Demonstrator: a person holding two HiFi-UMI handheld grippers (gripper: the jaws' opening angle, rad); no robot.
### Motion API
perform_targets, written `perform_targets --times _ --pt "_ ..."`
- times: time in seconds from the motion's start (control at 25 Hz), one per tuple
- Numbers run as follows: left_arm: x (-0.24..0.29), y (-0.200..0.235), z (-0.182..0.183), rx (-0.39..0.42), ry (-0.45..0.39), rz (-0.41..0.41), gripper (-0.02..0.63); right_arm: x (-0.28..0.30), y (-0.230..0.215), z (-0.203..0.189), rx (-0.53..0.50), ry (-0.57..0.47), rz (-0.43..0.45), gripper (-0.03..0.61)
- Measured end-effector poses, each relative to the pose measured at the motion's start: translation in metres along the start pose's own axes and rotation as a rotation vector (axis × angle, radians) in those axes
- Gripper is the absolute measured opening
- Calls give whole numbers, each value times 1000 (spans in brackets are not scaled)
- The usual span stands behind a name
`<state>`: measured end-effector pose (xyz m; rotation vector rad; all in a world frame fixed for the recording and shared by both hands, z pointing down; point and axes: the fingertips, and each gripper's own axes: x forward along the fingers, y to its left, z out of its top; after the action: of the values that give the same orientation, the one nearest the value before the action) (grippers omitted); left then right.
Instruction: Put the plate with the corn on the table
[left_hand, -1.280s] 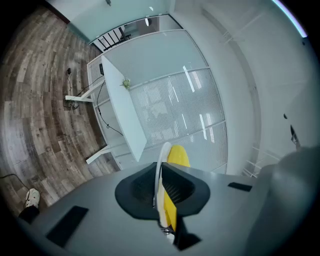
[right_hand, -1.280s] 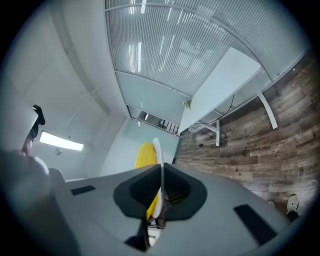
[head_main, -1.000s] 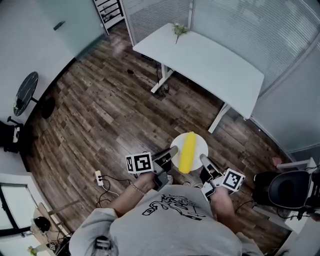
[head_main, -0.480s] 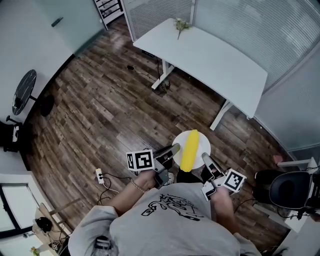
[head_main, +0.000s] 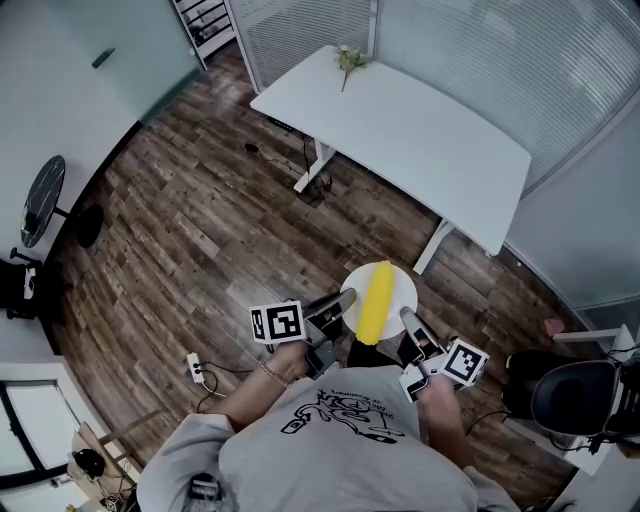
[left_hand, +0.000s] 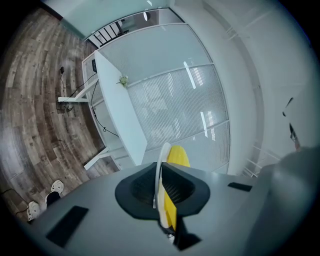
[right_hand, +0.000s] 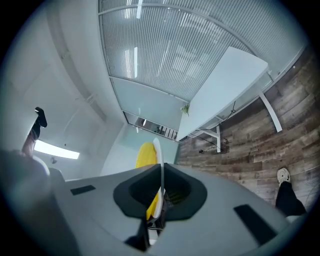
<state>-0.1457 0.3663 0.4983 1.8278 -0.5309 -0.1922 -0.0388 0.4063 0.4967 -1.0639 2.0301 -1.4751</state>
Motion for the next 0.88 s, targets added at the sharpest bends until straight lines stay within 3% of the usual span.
perform_targets --times 0.64,0.88 --pt "169 -1 83 -8 -14 24 32 43 -57 177 2 28 12 15" --pt "202 -4 101 -13 -41 20 32 53 -64 216 -17 49 27 15"
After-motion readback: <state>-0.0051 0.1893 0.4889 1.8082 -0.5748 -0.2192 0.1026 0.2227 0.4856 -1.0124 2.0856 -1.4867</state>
